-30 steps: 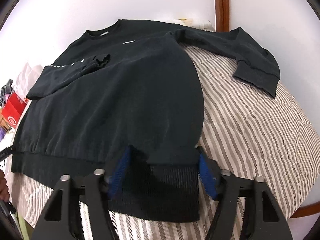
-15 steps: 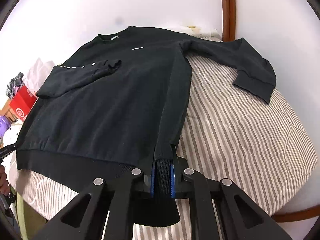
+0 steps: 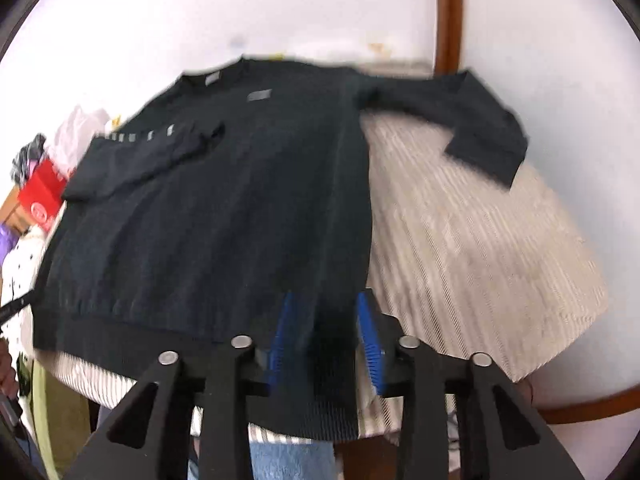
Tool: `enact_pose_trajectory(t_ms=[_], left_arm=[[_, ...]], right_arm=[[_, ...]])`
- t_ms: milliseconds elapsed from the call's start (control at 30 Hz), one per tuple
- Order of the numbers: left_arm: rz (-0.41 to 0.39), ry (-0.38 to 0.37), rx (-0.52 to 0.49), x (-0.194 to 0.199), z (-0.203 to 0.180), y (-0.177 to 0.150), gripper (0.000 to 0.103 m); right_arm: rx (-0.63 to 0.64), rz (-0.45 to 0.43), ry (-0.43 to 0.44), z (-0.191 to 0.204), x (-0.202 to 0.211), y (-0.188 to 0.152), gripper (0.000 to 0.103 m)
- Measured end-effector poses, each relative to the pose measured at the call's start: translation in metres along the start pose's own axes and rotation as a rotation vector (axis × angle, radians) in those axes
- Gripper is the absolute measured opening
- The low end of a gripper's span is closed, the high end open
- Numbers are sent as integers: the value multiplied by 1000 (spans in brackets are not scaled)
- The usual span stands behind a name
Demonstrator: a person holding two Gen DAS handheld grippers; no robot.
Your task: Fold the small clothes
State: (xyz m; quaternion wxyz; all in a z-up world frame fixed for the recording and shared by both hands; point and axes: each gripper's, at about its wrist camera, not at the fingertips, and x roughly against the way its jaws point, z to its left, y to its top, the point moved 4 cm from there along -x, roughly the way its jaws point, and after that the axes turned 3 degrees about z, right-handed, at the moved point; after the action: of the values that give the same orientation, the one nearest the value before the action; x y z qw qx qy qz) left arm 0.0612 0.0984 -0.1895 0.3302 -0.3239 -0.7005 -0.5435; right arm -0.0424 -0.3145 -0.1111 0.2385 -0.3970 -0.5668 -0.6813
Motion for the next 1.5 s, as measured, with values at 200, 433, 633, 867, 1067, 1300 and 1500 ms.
enact_pose_trajectory(t_ms=[200, 433, 633, 867, 1067, 1300, 1500], left_arm=[[-28, 0, 50, -8, 10, 38, 51], [-28, 21, 60, -31, 15, 85, 52], [-37, 5, 33, -52, 17, 117, 53], [-41, -19, 20, -84, 18, 138, 53], [-22, -10, 46, -104, 21, 146, 53], [-5, 16, 32, -111, 21, 147, 53], [9, 11, 31, -119, 19, 148, 53]], right_arm=[[57, -67, 66, 51, -7, 62, 61], [93, 18, 180, 129, -82, 120, 63], [50, 123, 170, 156, -165, 147, 63], [-10, 125, 168, 166, -208, 167, 66], [97, 72, 201, 186, -206, 177, 15], [5, -66, 120, 118, -157, 200, 14], [-61, -13, 79, 78, -169, 200, 15]])
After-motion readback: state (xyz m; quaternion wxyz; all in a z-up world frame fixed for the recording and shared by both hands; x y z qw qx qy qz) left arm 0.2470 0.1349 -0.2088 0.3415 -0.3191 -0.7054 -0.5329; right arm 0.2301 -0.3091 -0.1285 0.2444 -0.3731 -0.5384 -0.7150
